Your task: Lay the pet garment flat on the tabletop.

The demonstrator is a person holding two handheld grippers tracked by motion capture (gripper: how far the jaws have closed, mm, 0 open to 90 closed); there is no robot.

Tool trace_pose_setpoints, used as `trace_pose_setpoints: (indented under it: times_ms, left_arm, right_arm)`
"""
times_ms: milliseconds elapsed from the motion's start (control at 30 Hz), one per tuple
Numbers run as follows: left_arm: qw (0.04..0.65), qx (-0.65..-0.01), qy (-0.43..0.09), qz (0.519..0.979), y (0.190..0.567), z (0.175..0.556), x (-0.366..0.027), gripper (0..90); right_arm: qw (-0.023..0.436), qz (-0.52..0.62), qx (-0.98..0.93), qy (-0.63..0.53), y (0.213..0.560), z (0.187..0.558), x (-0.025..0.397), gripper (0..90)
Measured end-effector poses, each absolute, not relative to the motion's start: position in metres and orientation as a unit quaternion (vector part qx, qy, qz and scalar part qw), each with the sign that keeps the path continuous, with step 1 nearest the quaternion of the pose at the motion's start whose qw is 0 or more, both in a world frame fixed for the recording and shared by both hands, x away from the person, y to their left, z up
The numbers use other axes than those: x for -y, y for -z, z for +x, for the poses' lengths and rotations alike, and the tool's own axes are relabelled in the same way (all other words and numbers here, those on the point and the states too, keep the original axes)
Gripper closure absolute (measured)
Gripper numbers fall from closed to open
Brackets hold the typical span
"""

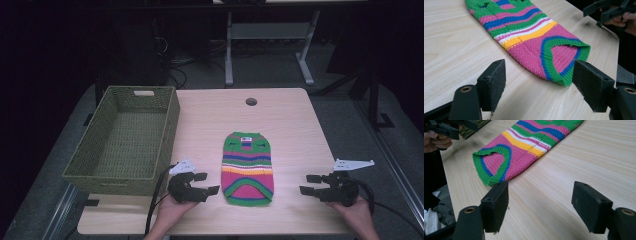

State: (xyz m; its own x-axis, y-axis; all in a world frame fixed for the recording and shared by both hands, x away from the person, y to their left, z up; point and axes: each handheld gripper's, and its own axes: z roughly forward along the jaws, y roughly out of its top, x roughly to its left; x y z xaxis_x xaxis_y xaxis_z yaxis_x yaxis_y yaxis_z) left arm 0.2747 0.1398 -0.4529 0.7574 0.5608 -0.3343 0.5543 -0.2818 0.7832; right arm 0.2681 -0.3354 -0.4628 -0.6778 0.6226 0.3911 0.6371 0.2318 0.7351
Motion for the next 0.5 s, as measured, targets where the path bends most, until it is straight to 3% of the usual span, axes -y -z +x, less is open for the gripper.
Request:
trace_pose_setpoints:
  times_ms: [500]
  left_arm:
    - [0.491,-0.339,-0.013,0.802,0.456,0.259,-0.145,25.8]
  right_arm:
    - [-0.004,-0.404,0.771,0.492,0.464,0.251,0.341,27.4]
